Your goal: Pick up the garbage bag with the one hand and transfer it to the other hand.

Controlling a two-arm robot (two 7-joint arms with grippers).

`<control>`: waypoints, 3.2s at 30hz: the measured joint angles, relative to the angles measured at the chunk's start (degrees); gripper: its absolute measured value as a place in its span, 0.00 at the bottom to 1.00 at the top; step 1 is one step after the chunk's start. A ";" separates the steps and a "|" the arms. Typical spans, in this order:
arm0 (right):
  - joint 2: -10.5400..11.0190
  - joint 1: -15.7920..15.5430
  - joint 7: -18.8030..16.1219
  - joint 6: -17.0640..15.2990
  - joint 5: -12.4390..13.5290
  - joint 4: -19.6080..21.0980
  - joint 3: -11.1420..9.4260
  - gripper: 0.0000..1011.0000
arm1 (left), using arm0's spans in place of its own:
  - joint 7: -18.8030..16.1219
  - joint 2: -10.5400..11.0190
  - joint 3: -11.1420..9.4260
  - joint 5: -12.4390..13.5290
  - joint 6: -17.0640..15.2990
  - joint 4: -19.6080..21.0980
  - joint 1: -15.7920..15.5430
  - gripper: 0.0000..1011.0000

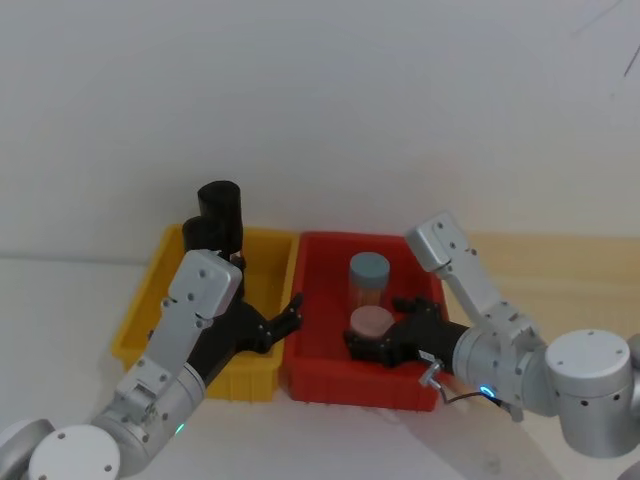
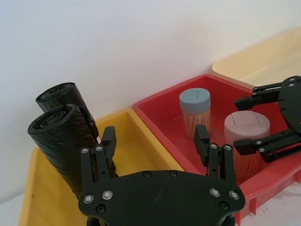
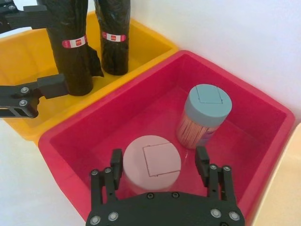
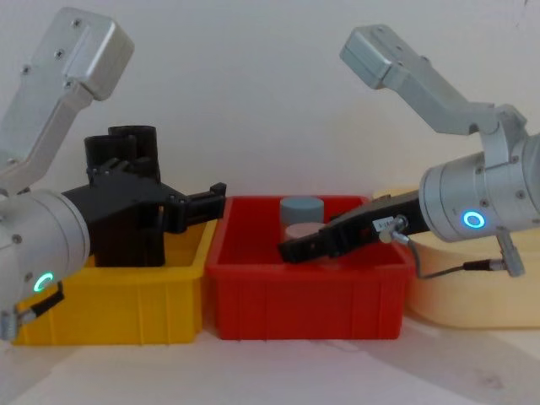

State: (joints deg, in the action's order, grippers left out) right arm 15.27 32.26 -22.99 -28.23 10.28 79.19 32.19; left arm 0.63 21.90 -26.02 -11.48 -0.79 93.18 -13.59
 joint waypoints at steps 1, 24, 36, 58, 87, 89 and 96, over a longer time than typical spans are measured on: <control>-0.02 0.04 -0.01 0.00 -0.03 -0.05 0.01 0.91 | 0.00 0.00 0.00 0.00 0.00 0.00 0.00 0.99; -0.40 0.12 0.24 0.25 -0.13 0.53 -1.11 0.66 | 0.00 0.00 0.00 0.00 0.00 0.00 0.00 0.99; -0.18 0.17 3.23 1.16 0.27 5.59 -5.80 0.66 | 0.00 0.00 0.00 0.00 0.00 0.00 0.00 0.99; 2.90 -2.58 10.97 -2.06 -0.88 13.08 -15.99 0.66 | 0.00 0.00 0.00 0.00 0.00 0.00 0.00 0.99; 5.22 -7.19 11.99 -5.85 -2.79 12.44 -18.07 0.93 | 0.00 0.00 0.00 0.00 0.00 0.00 0.00 0.99; 5.23 -7.25 11.98 -5.88 -2.86 12.35 -18.05 0.97 | 0.00 0.00 0.00 0.00 0.00 0.00 0.00 0.99; 5.27 -7.37 11.95 -5.93 -3.01 12.14 -18.00 0.99 | 0.00 0.00 0.00 0.01 0.00 0.00 0.00 0.99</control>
State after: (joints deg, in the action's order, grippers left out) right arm 20.53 24.90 -11.04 -34.16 7.27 91.33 14.19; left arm 0.63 21.90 -26.02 -11.48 -0.79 93.18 -13.59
